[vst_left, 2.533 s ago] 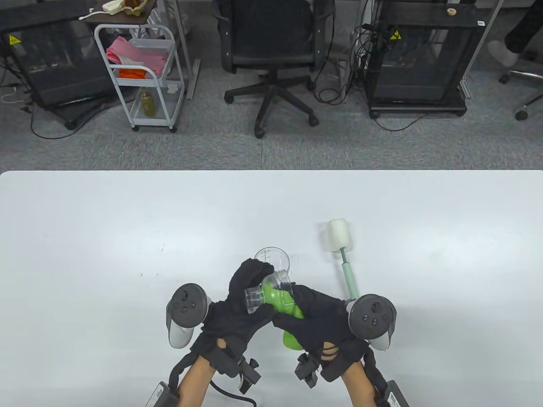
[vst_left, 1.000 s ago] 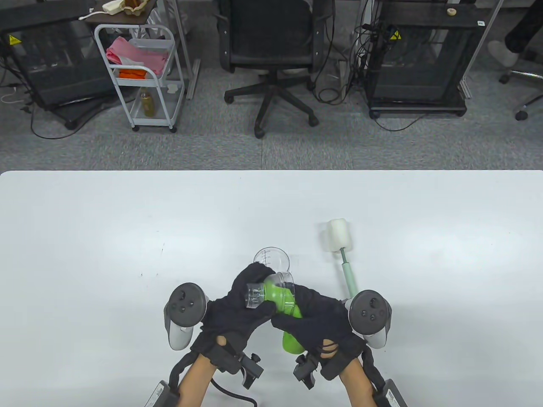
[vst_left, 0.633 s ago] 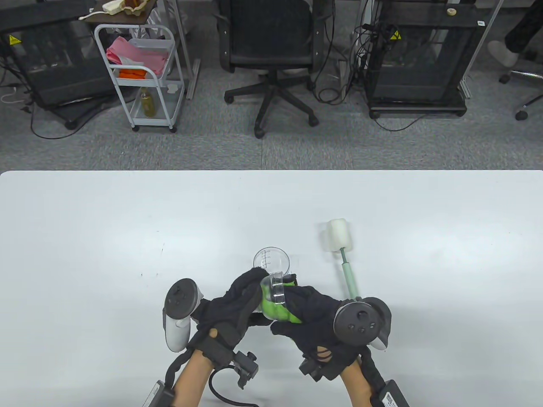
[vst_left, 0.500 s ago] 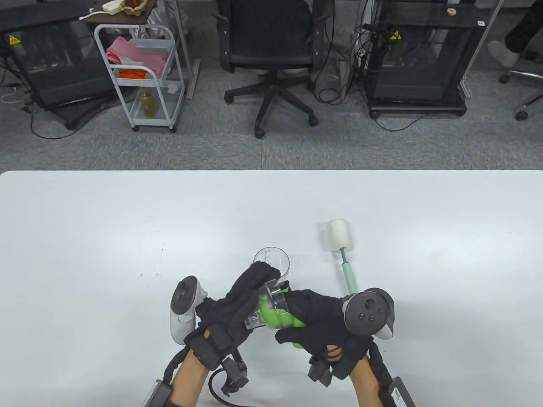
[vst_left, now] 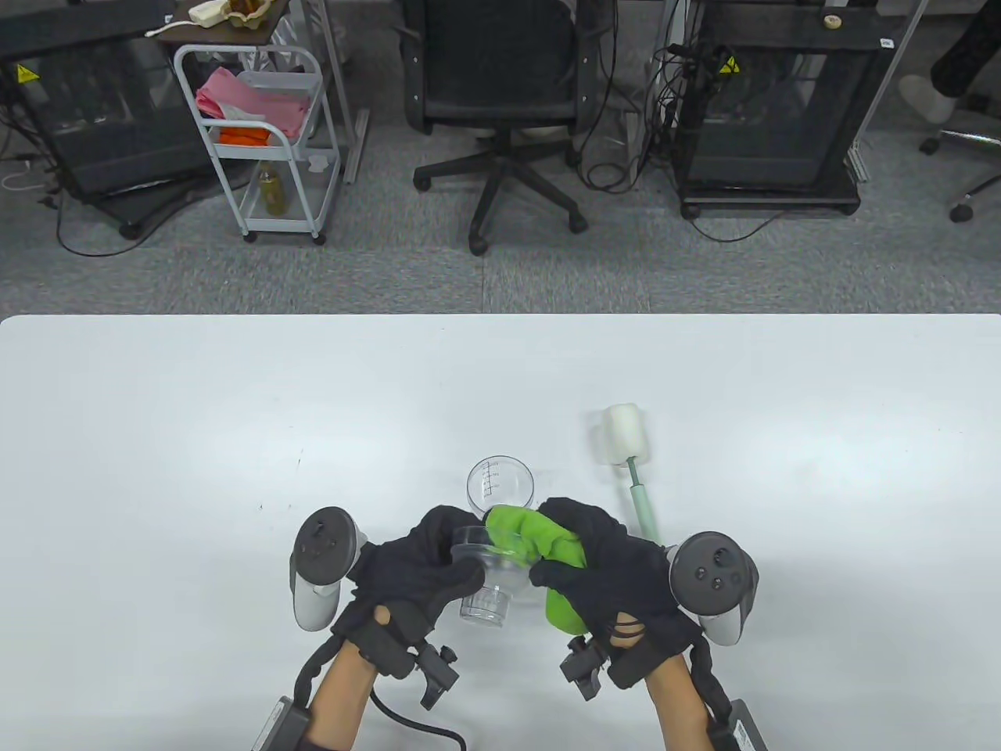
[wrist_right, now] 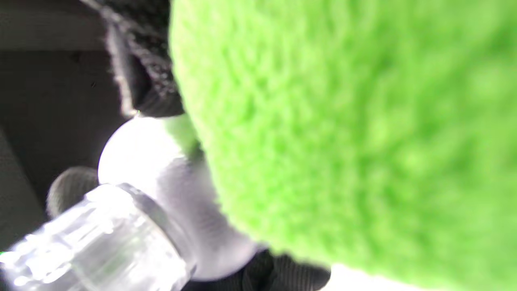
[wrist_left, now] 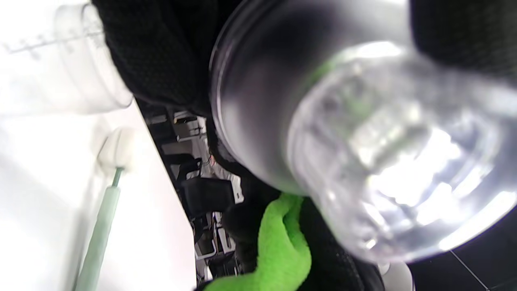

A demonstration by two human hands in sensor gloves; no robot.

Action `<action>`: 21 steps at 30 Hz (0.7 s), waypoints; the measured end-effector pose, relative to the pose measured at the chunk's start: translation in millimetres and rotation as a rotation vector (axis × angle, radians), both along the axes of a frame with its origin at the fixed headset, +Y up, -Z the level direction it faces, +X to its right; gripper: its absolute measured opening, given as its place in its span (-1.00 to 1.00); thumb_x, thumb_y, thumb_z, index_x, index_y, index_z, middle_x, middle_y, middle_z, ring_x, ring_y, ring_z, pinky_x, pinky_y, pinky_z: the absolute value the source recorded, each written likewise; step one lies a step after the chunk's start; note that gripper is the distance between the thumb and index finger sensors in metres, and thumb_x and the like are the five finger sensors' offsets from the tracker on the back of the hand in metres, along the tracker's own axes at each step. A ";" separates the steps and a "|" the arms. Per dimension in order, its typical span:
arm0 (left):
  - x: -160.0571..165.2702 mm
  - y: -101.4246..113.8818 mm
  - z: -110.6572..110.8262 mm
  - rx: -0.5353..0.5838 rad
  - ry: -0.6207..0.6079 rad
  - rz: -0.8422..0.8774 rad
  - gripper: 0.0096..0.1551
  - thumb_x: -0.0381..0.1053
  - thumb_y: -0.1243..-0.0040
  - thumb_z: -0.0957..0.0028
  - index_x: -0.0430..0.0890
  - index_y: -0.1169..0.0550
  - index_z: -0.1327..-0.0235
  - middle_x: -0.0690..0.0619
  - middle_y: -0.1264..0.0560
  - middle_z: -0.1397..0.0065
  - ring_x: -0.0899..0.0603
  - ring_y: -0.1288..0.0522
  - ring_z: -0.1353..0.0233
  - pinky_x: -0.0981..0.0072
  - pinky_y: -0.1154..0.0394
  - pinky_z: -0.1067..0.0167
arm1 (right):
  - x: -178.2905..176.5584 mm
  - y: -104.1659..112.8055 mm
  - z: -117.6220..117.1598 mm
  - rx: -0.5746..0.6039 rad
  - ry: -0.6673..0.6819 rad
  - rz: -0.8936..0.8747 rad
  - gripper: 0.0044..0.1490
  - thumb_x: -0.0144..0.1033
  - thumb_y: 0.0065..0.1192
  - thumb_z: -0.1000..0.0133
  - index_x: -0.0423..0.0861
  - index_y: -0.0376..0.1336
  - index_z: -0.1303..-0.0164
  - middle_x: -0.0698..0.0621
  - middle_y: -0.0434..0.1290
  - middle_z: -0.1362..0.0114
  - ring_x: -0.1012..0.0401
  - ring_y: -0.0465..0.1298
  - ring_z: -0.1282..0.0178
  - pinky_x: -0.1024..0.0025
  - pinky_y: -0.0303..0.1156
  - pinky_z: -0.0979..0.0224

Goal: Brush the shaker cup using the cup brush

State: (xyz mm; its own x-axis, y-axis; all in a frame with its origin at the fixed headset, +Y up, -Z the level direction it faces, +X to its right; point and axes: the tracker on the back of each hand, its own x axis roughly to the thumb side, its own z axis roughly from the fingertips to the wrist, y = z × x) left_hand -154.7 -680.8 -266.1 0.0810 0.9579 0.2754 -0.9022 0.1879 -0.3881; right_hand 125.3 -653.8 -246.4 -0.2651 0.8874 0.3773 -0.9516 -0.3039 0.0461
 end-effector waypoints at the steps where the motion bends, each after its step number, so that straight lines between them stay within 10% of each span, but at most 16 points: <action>1: 0.4 2.9 1.6 0.018 0.011 0.001 -0.41 0.48 -0.38 0.32 0.18 -0.61 0.13 0.10 -0.63 -0.13 -0.25 -0.65 -0.36 -0.11 -0.64 -0.20 | 2.0 0.1 0.7 -0.007 -0.041 -0.009 -0.27 -0.23 0.50 0.13 -0.15 0.33 -0.25 -0.23 0.52 -0.23 0.04 0.68 0.12 0.35 0.70 0.15; 6: 5.9 26.3 19.2 0.170 0.169 -0.163 -0.71 0.36 -0.36 0.18 0.29 -0.66 0.29 0.23 -0.75 0.00 -0.05 -0.76 -0.18 -0.34 -0.41 -0.28 | 12.4 5.8 4.6 0.090 -0.146 0.051 -0.33 -0.24 0.41 0.02 -0.09 0.28 -0.31 -0.21 0.47 -0.31 0.01 0.65 0.00 0.28 0.69 0.02; 12: 21.6 31.6 31.6 0.173 0.190 -0.193 -0.50 0.25 -0.28 0.07 0.11 -0.66 -0.10 0.10 -0.81 -0.09 -0.05 -0.82 -0.12 -0.27 -0.36 -0.34 | -15.0 8.8 9.1 0.179 0.089 0.182 -0.16 0.06 0.20 -0.06 -0.05 0.12 -0.52 -0.28 0.23 -0.55 -0.19 0.45 -0.37 0.00 0.54 -0.28; 21: 25.4 22.4 29.1 0.059 0.048 -0.007 -0.40 0.06 -0.32 0.02 -0.09 -0.54 -0.29 -0.01 -0.73 -0.24 -0.14 -0.76 -0.25 -0.18 -0.30 -0.41 | -19.7 18.5 13.8 0.299 0.125 0.278 -0.04 -0.06 0.51 0.10 0.11 0.11 -0.49 -0.20 0.18 -0.62 -0.23 0.46 -0.41 0.05 0.60 -0.29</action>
State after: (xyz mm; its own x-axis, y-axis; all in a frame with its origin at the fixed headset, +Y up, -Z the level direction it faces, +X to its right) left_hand -129.3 -658.4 -237.0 0.1022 0.9395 0.3271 -0.9183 0.2155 -0.3320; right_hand 105.5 -635.3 -232.6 -0.4150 0.6352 0.6513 -0.8239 -0.5660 0.0270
